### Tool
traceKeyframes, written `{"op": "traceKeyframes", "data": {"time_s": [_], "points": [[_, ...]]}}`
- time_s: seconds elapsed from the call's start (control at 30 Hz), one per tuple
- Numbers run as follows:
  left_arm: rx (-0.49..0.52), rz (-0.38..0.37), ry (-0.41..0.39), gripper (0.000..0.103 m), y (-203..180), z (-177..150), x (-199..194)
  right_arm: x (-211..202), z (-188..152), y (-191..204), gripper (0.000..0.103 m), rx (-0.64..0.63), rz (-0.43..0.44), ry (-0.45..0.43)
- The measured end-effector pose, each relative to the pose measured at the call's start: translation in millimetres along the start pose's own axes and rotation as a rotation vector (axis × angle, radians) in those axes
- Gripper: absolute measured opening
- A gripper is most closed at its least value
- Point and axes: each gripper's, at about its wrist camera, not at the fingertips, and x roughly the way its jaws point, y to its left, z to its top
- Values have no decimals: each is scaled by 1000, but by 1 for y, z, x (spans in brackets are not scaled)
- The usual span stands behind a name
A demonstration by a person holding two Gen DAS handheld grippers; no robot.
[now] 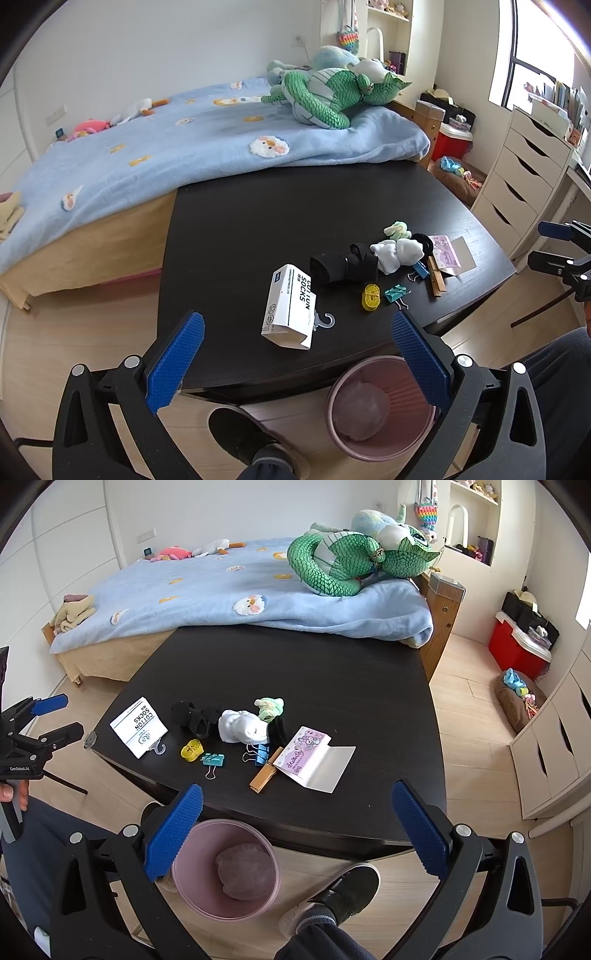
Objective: Collect trash
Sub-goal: 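Move the left tool toward the white Cotton Socks box, then grasp the white Cotton Socks box with the left tool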
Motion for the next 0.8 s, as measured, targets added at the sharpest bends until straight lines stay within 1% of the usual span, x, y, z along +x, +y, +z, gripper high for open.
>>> {"op": "traceKeyframes", "data": {"time_s": [0.2,0.4,0.5,0.57,0.6,0.73,0.8], "points": [[20,8,51,98,4,5,15,4,2,-3,100,2,-1,12],[22,-16,123,98,11,13,39,9,2,-6,100,6,-1,27],[31,-29,173,98,13,16,54,11,1,-8,100,8,-5,35],[46,-20,191,98,13,19,63,11,1,-9,100,12,-1,39],[60,-3,203,98,14,21,68,12,1,-10,100,14,0,40],[59,-9,270,98,16,19,88,13,2,-10,100,14,-2,45],[65,-5,291,98,17,17,96,13,2,-11,100,12,-2,49]]}}
